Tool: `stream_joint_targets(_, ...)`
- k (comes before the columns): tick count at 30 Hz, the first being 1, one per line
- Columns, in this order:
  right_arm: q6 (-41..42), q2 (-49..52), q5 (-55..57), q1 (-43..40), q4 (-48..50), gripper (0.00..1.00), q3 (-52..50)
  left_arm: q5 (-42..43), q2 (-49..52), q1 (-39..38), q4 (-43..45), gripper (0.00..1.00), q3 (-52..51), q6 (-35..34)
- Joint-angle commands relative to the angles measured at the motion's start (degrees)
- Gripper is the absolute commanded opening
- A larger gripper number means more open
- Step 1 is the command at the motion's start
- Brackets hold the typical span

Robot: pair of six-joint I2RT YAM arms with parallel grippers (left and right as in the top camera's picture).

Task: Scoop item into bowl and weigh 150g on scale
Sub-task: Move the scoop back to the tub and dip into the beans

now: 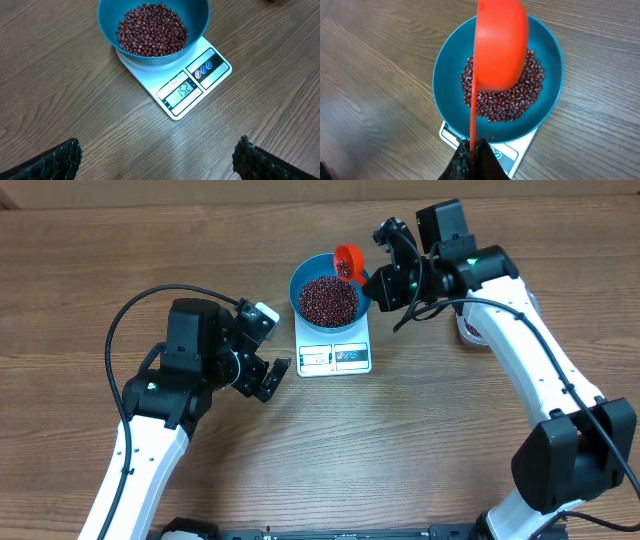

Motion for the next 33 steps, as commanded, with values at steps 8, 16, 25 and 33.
stream_joint_targets(8,0.9,-3.1,-6.0,-1.9,0.5,0.04,1.6,-0.4,0.4,0.2,0.1,1.0,0.9,-0.6)
stream_joint_targets(16,0.9,-6.3,-14.3,-6.8,0.1,0.04,1.6,-0.4,0.4,0.2,0.1,1.0,0.9,-0.6)
stream_joint_targets(25,-0.2,-12.0,-18.3,-21.9,-8.4,0.04,1.6,-0.4,0.4,0.2,0.1,0.99,0.9,-0.6)
stream_joint_targets(33,-2.8,-12.6,-8.1,-34.4,-18.8,0.04,1.2,-0.4,0.4,0.3,0.1,1.0,0.9,-0.6)
